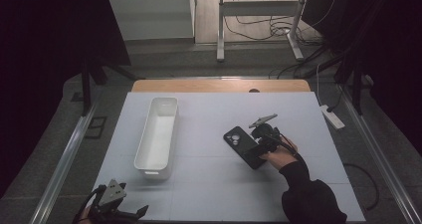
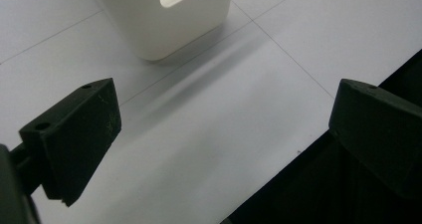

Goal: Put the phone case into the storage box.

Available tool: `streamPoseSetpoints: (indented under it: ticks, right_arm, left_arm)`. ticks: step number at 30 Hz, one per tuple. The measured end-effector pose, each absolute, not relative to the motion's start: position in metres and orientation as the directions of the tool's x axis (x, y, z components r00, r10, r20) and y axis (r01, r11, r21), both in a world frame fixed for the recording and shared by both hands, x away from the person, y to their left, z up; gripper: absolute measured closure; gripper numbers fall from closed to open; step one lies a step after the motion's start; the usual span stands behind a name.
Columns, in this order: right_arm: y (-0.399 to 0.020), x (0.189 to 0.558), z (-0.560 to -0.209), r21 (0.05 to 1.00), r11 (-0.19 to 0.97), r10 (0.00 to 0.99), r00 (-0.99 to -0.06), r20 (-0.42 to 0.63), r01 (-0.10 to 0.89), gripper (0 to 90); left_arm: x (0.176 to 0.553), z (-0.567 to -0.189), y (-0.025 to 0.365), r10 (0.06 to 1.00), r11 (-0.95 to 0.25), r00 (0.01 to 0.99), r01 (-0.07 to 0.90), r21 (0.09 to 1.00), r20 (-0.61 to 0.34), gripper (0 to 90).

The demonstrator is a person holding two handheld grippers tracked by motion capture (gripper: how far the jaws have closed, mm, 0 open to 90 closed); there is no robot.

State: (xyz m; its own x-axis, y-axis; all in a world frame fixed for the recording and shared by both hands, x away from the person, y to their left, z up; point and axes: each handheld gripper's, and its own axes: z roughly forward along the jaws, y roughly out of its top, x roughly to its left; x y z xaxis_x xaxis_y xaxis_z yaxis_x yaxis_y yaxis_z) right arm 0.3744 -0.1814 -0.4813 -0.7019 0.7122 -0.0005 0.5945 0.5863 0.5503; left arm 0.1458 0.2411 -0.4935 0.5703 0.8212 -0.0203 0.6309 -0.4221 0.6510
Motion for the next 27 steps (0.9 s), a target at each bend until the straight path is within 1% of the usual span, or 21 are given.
streamPoseSetpoints:
  ticks: [10,20,25,27]
  right_arm:
    - [-0.178,0.377,-0.491,0.523,0.602,0.711,-0.703,-0.006,0.604,0.0]
    - [-0.178,0.378,-0.511,0.484,0.624,0.704,-0.71,-0.008,0.613,0.0]
    - [-0.177,0.379,-0.516,0.467,0.635,0.702,-0.712,-0.016,0.615,0.0]
    - [-0.177,0.378,-0.519,0.464,0.648,0.697,-0.716,-0.041,0.604,0.0]
  left_arm:
    - [0.146,-0.493,0.242,0.822,-0.416,0.568,0.633,0.653,-0.027,0.7]
    - [0.146,-0.493,0.243,0.824,-0.407,0.565,0.634,0.657,-0.035,0.6]
    - [0.146,-0.493,0.244,0.825,-0.399,0.563,0.635,0.662,-0.042,0.5]
    - [0.146,-0.493,0.245,0.827,-0.393,0.56,0.638,0.662,-0.049,0.5]
